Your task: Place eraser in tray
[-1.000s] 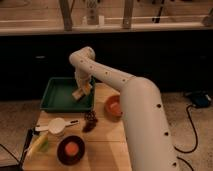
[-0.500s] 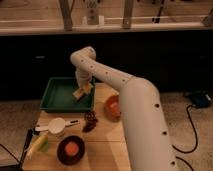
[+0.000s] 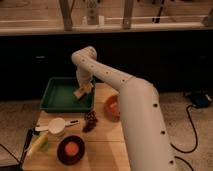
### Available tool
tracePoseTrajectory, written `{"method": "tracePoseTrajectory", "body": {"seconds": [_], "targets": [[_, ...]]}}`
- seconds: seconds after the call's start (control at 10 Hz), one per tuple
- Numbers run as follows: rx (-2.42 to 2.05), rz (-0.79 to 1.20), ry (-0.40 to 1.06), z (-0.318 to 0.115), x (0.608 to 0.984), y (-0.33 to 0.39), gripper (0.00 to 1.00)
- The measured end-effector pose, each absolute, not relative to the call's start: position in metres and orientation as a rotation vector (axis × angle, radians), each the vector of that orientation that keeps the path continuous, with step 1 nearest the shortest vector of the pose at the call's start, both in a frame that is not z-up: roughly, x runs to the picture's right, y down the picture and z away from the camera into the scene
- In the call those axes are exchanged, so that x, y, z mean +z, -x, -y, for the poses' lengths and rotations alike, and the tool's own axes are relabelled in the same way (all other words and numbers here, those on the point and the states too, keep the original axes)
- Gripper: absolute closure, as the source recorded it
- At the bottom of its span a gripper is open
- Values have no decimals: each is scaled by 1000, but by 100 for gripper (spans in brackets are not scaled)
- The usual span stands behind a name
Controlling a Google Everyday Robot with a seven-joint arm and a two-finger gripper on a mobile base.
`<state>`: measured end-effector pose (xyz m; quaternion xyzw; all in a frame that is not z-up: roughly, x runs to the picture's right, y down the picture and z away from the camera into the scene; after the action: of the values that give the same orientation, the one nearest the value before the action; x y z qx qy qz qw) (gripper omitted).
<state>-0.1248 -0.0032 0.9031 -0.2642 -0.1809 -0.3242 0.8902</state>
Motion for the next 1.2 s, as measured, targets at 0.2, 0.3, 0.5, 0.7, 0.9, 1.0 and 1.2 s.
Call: {"method": "tracePoseTrajectory", "body": {"seconds": [0.2, 0.3, 0.5, 0.7, 0.9, 1.0, 1.2], "targets": [[-677, 380, 546, 4, 905, 126, 59], [-680, 381, 545, 5, 906, 125, 55], [-684, 381, 545, 5, 907, 123, 48], [-688, 382, 547, 5, 909, 122, 38], [-695, 385, 546, 6, 910, 120, 24], [-698, 387, 546, 5, 910, 120, 20], [-701, 388, 546, 6, 911, 118, 30]]}}
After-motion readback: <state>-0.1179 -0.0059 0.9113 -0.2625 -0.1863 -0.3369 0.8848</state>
